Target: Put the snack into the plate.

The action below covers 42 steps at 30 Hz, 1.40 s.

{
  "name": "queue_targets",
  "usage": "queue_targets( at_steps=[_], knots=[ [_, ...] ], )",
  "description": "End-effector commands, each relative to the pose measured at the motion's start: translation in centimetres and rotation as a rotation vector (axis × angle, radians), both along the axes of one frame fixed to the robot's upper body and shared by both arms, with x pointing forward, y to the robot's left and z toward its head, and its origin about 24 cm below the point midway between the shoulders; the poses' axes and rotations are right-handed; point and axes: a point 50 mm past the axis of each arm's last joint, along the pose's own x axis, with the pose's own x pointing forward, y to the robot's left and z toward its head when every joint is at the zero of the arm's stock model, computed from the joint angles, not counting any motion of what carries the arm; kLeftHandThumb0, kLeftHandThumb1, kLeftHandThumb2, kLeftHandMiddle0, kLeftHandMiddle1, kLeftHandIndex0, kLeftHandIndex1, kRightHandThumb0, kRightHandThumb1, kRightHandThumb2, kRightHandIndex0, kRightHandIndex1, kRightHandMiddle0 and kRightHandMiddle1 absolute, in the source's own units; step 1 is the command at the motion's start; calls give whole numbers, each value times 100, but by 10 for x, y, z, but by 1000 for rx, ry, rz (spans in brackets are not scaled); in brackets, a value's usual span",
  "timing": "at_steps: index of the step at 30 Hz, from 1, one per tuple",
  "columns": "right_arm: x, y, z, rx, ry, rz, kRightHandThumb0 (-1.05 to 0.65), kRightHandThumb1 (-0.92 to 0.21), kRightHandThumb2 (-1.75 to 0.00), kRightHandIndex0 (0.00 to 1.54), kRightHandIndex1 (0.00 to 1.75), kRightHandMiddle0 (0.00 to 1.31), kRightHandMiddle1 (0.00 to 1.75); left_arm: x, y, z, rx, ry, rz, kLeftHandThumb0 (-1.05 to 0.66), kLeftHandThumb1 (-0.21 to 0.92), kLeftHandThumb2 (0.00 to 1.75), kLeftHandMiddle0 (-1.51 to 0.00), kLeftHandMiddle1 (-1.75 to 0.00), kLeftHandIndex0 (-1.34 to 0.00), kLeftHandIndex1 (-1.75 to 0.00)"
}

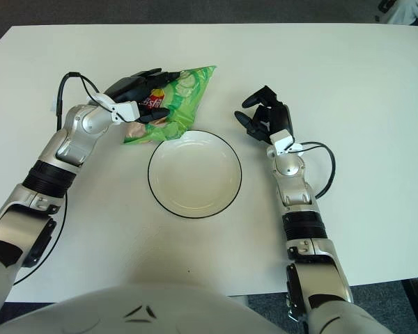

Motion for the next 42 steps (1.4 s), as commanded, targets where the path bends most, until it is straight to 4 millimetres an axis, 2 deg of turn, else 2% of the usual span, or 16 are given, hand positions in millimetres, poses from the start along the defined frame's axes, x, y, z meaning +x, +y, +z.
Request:
queue_targets(
  at_steps=[1, 15, 21, 27, 32, 38, 42],
  knots=[
    [-44, 0, -94, 27, 367, -45, -36, -92, -29, 82, 175, 45, 150, 1, -3, -8, 56, 3, -5, -103, 92, 58, -12, 0, -21, -6],
    [-44, 0, -94, 25, 364, -43, -36, -92, -30, 82, 175, 44, 151, 3, -8, -14, 59, -7, -4, -103, 92, 62, -13, -1, -23, -5],
    [-45, 0, -93, 24, 362, -43, -36, -92, -30, 82, 175, 44, 151, 6, -10, -17, 50, -37, 1, -92, 92, 56, -17, -2, -27, -6],
    [-45, 0, -93, 25, 361, -43, -36, -92, -30, 82, 175, 44, 151, 11, -11, -20, 54, -55, 14, -72, 92, 39, -21, -2, -30, -7],
    [-45, 1, -93, 27, 360, -45, -36, -92, -30, 81, 175, 44, 151, 14, -10, -23, 51, -75, 42, -43, 91, 23, -30, -2, -46, -10],
    [-45, 1, -93, 29, 360, -46, -36, -92, -30, 81, 175, 44, 151, 19, -11, -29, 25, -63, 70, -23, 82, 28, -41, -2, -63, -9],
    [-45, 1, -93, 29, 360, -47, -36, -92, -30, 81, 175, 44, 151, 22, -11, -31, 11, -63, 80, -16, 79, 30, -46, -4, -68, -11]
  ],
)
